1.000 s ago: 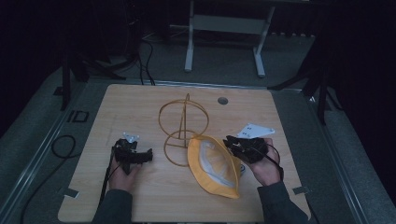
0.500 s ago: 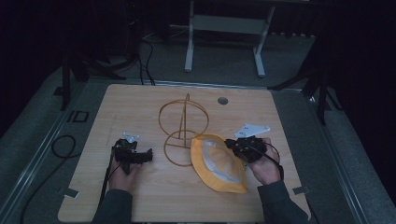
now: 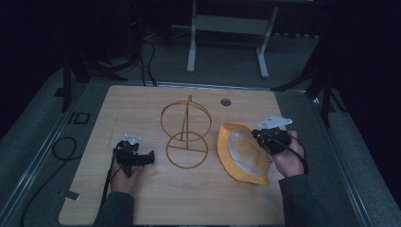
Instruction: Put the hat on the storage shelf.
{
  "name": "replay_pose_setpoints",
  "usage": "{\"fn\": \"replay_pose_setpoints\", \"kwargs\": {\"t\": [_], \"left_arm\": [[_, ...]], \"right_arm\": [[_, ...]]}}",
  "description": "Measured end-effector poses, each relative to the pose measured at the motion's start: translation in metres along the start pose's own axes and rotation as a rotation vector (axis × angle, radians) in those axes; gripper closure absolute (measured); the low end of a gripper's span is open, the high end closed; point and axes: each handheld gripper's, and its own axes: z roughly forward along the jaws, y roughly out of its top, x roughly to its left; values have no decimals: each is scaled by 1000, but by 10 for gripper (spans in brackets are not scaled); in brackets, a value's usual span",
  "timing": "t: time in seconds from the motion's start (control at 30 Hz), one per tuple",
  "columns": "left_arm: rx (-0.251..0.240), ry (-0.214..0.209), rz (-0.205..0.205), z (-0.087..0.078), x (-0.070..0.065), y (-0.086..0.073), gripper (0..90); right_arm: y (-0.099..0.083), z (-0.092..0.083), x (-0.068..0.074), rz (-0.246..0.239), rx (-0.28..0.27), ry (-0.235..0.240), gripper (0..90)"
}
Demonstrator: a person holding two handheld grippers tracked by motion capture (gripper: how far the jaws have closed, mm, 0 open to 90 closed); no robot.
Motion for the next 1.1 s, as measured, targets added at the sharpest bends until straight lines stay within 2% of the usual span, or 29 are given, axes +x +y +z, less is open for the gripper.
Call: {"fn": "replay_pose_setpoints", "kwargs": {"t": [0.13, 0.33, 0.43, 0.6, 0.9, 1.0, 1.03, 1.1], "left_arm": [[0, 0, 0, 0, 0, 0, 4], [0, 0, 2, 0, 0, 0, 4], [-3, 0, -1, 0, 0, 0, 4], [-3, 0, -1, 0, 0, 0, 4], [-3, 0, -3, 0, 0, 0, 4], [-3, 0, -2, 0, 0, 0, 4], [-3, 1, -3, 0, 0, 0, 4], [-3, 0, -1, 0, 0, 0, 4]], "right_arm": [[-5, -2, -12, 9, 11, -31, 873], [-9, -1, -27, -31, 71, -137, 874], [-11, 0, -35, -45, 91, -165, 874], [-16, -1, -45, -27, 94, -171, 874], [-21, 1, -50, -22, 105, -187, 874], [-20, 2, -54, -37, 121, -239, 875], [-19, 2, -54, -50, 125, -277, 875], [-14, 0, -51, -99, 117, -383, 876]]}}
